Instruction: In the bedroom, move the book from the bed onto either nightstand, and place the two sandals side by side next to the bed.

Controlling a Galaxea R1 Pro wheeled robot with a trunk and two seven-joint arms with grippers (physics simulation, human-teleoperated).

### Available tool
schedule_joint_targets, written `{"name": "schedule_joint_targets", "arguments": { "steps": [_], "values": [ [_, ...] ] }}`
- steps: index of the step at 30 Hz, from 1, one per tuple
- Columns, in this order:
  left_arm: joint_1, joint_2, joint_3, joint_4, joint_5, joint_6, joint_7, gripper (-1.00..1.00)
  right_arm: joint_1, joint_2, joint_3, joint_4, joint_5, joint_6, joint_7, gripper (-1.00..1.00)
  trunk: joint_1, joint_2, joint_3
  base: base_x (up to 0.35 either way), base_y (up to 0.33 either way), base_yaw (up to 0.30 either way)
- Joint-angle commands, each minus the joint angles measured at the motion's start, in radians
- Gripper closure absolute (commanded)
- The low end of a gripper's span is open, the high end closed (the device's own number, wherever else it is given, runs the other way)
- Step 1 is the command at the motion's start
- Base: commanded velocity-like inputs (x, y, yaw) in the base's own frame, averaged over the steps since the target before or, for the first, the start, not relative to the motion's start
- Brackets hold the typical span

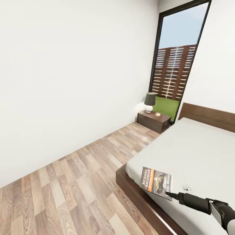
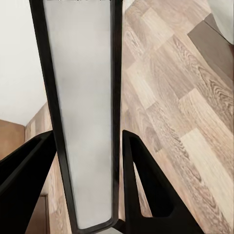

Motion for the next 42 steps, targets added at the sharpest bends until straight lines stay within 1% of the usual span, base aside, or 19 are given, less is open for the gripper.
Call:
{"name": "schedule_joint_targets", "arguments": {
  "steps": [1,8,23,42],
  "values": [
    [-0.001,0.0,0.001,0.001,0.004,-0.003,0.0,-1.0,-0.001,0.0,-0.009,-0.001,0.002,0.011,0.005,1.0,0.001,-0.002,-0.002,0.349,0.111,0.281],
    [-0.001,0.0,0.001,0.001,0.004,-0.004,0.0,-1.0,-0.001,0.0,-0.009,-0.001,0.002,0.011,0.005,1.0,0.001,-0.002,-0.002,0.35,0.108,0.202],
    [-0.001,0.0,0.002,0.0,0.004,-0.005,0.0,-1.0,-0.001,0.0,-0.009,0.0,0.002,0.011,0.005,1.0,0.001,-0.002,-0.002,0.35,0.127,0.023],
    [-0.001,0.0,0.002,0.001,0.004,-0.005,0.0,-1.0,-0.001,0.001,-0.009,0.0,0.001,0.011,0.005,1.0,0.001,-0.002,0.025,0.337,0.222,0.001]
  ]
}}
